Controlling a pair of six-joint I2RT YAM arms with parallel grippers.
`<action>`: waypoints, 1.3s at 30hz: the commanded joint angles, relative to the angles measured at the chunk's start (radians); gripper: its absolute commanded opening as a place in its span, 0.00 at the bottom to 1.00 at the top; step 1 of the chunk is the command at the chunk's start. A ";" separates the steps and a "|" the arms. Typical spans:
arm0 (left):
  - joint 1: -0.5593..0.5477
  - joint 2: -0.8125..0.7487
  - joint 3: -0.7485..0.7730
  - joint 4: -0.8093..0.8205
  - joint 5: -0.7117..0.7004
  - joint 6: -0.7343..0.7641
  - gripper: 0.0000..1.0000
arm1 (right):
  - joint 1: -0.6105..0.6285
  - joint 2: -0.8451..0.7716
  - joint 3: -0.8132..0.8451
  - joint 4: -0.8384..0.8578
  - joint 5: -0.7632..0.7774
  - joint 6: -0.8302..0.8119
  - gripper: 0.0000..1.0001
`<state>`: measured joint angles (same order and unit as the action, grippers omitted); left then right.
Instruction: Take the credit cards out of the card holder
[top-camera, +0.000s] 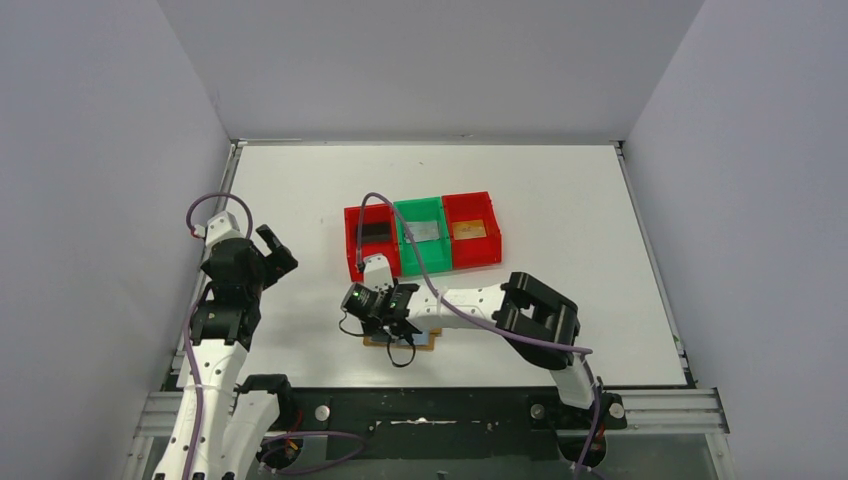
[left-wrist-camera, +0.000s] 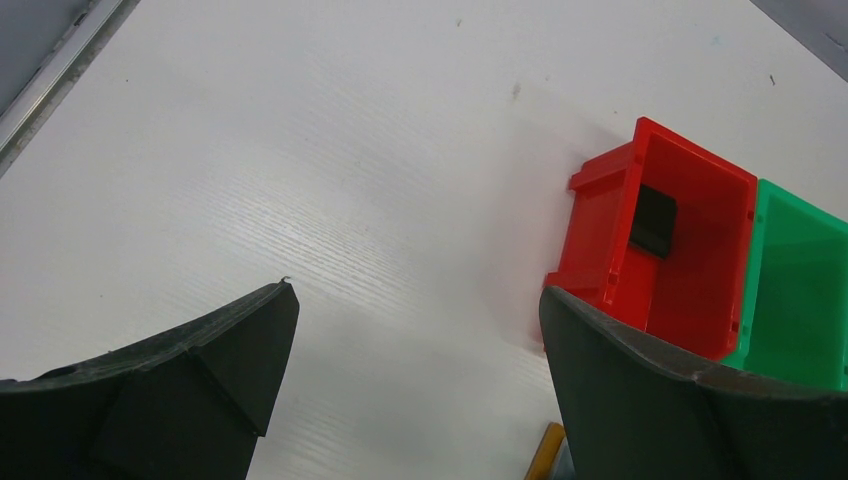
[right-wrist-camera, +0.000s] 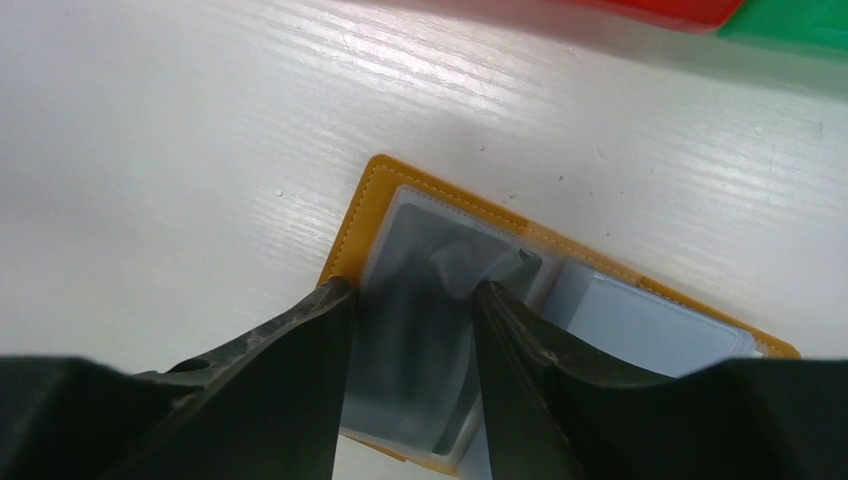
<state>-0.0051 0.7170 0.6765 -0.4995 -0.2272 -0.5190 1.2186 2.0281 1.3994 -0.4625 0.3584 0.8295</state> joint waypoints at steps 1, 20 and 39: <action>-0.001 0.001 0.013 0.019 0.015 0.011 0.93 | -0.008 -0.063 -0.047 0.039 -0.010 -0.001 0.43; -0.001 0.004 0.013 0.026 0.149 -0.006 0.94 | -0.039 -0.225 -0.208 0.237 -0.082 0.011 0.32; -0.003 -0.051 -0.071 0.040 0.496 -0.188 0.90 | -0.027 -0.147 -0.149 0.074 -0.019 0.041 0.37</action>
<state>-0.0055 0.6971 0.5617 -0.4591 0.2390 -0.6781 1.1580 1.8404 1.1469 -0.2626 0.2001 0.8505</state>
